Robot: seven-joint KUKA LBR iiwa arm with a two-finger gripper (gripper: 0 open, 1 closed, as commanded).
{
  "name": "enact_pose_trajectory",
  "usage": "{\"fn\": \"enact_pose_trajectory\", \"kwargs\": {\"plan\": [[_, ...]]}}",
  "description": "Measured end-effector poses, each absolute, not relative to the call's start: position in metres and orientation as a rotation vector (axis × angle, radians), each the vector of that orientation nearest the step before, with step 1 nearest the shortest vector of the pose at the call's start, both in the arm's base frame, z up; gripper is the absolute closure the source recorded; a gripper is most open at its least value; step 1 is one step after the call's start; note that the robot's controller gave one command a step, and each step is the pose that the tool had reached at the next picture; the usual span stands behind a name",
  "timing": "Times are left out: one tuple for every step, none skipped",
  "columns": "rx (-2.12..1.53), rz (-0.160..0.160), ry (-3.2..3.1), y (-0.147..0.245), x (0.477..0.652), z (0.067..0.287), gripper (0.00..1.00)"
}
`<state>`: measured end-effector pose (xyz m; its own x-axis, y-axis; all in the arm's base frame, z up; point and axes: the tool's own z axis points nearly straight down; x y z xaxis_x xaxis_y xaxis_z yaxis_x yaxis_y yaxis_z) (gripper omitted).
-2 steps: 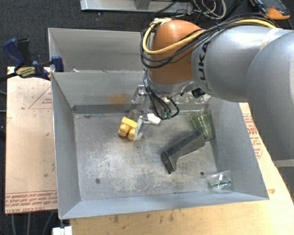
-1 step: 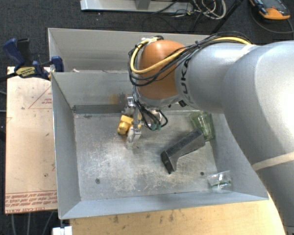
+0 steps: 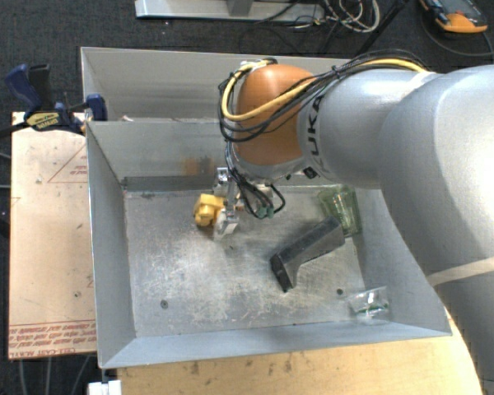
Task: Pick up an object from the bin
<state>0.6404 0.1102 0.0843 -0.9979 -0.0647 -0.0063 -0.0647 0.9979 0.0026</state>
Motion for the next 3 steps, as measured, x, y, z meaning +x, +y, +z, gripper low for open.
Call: {"fn": "enact_pose_trajectory", "kwargs": {"plan": [[-0.101, 0.005, 3.134, 0.11, 0.64, 0.084, 1.0], [-0.102, 0.003, 3.141, 0.11, 0.638, 0.088, 1.0], [-0.101, 0.001, 3.148, 0.11, 0.636, 0.109, 1.0]]}}
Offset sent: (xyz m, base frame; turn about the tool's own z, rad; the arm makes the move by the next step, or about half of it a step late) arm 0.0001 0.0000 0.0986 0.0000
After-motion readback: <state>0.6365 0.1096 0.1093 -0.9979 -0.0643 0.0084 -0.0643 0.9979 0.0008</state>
